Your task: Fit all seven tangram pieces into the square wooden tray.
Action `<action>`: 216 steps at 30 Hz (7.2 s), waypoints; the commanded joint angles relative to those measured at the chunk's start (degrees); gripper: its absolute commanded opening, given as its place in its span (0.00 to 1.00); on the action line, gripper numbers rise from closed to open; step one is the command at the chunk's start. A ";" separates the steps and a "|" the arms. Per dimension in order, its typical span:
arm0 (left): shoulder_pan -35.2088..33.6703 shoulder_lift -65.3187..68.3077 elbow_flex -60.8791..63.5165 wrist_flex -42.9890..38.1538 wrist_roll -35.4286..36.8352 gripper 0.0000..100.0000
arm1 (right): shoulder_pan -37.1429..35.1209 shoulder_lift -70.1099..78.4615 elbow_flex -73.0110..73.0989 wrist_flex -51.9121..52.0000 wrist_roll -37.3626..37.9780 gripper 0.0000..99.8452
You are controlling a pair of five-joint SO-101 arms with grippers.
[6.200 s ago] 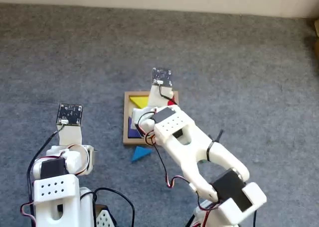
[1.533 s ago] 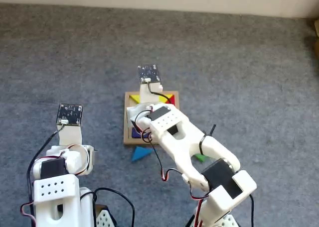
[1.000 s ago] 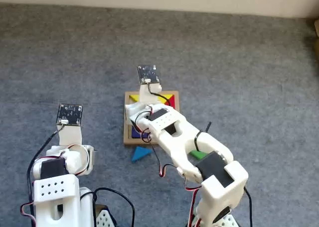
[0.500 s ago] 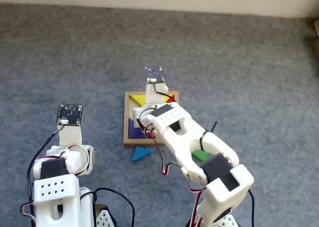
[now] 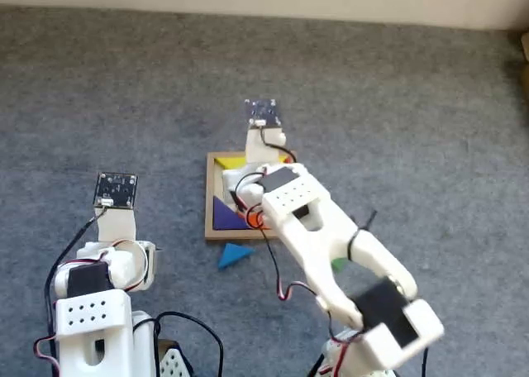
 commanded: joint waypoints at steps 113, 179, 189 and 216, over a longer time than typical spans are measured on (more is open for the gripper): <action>-0.75 -0.57 -0.13 -0.88 -0.62 0.22 | -1.63 -5.93 -8.75 9.71 39.21 0.04; -0.57 -0.57 -0.13 -0.79 -3.25 0.22 | -6.11 13.05 -20.79 16.31 39.12 0.28; -0.57 -0.57 -0.13 -0.79 -3.25 0.22 | -2.15 12.97 -25.01 15.96 34.99 0.05; -0.57 -0.57 -0.13 -0.88 -3.34 0.22 | -0.31 12.44 -16.22 20.44 32.79 0.05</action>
